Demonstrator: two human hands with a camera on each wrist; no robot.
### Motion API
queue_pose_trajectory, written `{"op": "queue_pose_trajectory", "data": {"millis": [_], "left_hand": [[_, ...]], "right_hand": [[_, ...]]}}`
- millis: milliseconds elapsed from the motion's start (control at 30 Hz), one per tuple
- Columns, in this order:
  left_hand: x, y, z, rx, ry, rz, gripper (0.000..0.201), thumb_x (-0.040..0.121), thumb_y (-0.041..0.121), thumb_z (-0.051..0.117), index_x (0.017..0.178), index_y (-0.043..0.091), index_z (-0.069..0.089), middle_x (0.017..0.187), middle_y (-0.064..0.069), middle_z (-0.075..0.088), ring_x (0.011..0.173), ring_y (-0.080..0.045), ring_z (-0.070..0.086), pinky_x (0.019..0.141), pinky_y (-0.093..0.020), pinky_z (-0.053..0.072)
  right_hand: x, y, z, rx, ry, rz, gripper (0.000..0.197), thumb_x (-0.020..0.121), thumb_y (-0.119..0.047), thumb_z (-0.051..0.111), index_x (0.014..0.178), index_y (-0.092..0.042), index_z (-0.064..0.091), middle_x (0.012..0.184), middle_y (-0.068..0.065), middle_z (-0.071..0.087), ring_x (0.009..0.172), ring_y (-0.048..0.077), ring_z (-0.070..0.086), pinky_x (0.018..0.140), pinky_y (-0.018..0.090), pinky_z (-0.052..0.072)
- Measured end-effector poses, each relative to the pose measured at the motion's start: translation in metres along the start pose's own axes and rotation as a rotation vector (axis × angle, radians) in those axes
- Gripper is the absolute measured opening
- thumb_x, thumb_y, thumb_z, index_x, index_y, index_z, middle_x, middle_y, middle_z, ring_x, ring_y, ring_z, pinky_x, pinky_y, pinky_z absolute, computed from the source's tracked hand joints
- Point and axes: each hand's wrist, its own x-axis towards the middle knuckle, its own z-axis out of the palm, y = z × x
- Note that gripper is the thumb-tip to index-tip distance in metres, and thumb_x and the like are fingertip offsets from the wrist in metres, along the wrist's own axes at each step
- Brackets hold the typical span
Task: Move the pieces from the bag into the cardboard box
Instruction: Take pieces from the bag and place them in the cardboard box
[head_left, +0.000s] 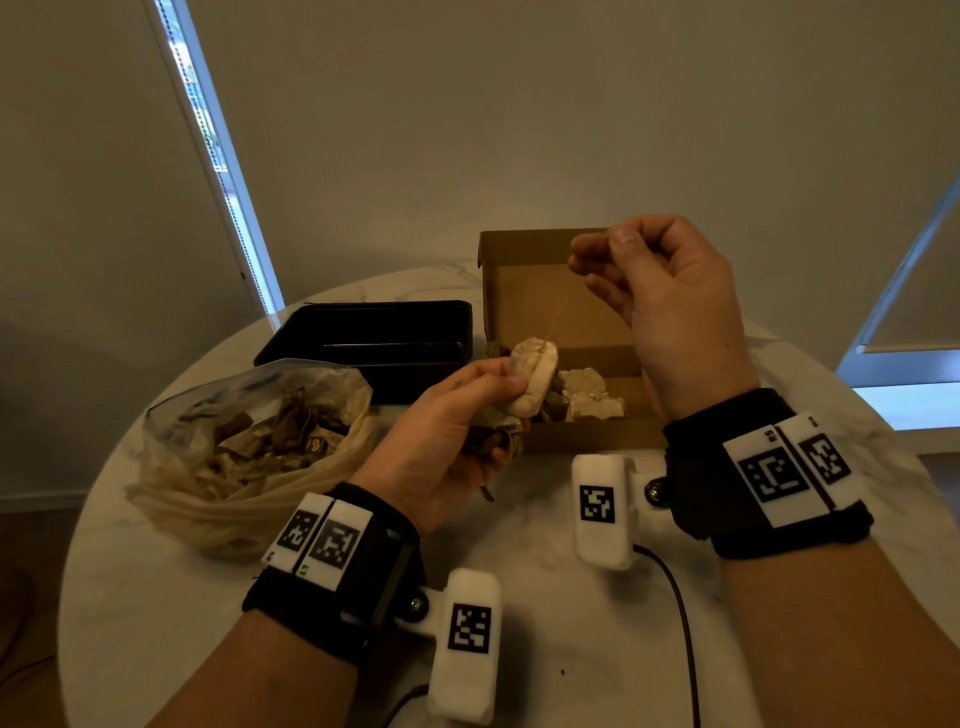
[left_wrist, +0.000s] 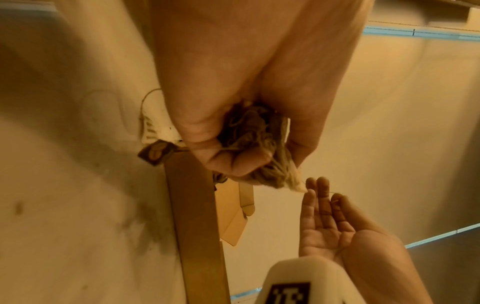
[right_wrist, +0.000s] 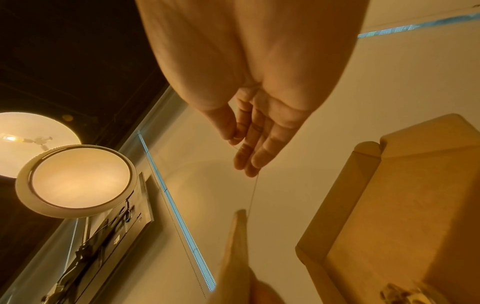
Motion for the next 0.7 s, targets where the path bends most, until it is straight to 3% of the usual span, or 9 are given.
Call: {"op": "queue_pose_trajectory", "data": {"millis": [67,167,300,467,567,700], "left_hand": [[-0.002,0.000,0.001,0.039,-0.047,-0.017,0.013,0.091,0.018,0.068,0.103,0.021,0.071,0.086,0.002,0.072,0.070,-0.008,0.059,0.051,-0.019,0.042],[-0.003,0.000,0.002,0.071,-0.081,-0.021,0.029,0.088,0.021,0.072,0.116,0.017,0.069,0.097,-0.002,0.073,0.076,-0.010,0.060,0.060,-0.023,0.040],[-0.003,0.000,0.002,0.002,-0.086,0.028,0.024,0.093,0.020,0.068,0.116,0.016,0.068,0.101,-0.003,0.072,0.075,-0.008,0.061,0.056,-0.019,0.041],[0.003,0.004,-0.003,-0.190,0.021,0.112,0.023,0.093,0.021,0.068,0.116,0.020,0.065,0.096,0.002,0.072,0.069,-0.006,0.060,0.049,-0.013,0.042],[0.006,0.005,-0.008,-0.272,0.127,0.164,0.027,0.091,0.021,0.071,0.117,0.019,0.065,0.097,0.000,0.070,0.064,-0.005,0.058,0.049,-0.014,0.043],[0.007,0.004,-0.011,-0.334,0.212,0.189,0.022,0.092,0.018,0.070,0.113,0.020,0.066,0.091,0.000,0.072,0.059,-0.005,0.058,0.048,-0.013,0.044]], "right_hand": [[0.000,0.001,-0.001,0.009,0.003,-0.005,0.012,0.106,-0.016,0.050,0.105,-0.011,0.062,0.102,0.006,0.076,0.098,0.018,0.074,0.090,0.032,0.059],[0.001,0.002,-0.002,0.013,0.002,-0.006,0.013,0.106,-0.016,0.050,0.104,-0.012,0.062,0.102,0.006,0.076,0.097,0.019,0.074,0.088,0.032,0.060],[-0.001,0.003,-0.004,-0.205,-0.056,0.077,0.011,0.103,-0.023,0.057,0.097,-0.020,0.066,0.097,0.001,0.071,0.085,0.017,0.070,0.071,0.026,0.058],[-0.009,0.008,-0.006,-0.665,-0.343,0.285,0.010,0.098,-0.030,0.065,0.090,-0.029,0.070,0.094,-0.006,0.070,0.081,0.011,0.064,0.064,0.024,0.047],[-0.012,0.006,-0.006,-0.722,-0.448,0.318,0.010,0.095,-0.031,0.069,0.086,-0.028,0.074,0.087,-0.006,0.071,0.071,0.007,0.060,0.055,0.020,0.041],[-0.016,-0.001,-0.003,-0.756,-0.657,0.329,0.008,0.090,-0.033,0.074,0.083,-0.030,0.077,0.079,-0.012,0.073,0.075,0.003,0.063,0.065,0.023,0.042]]}}
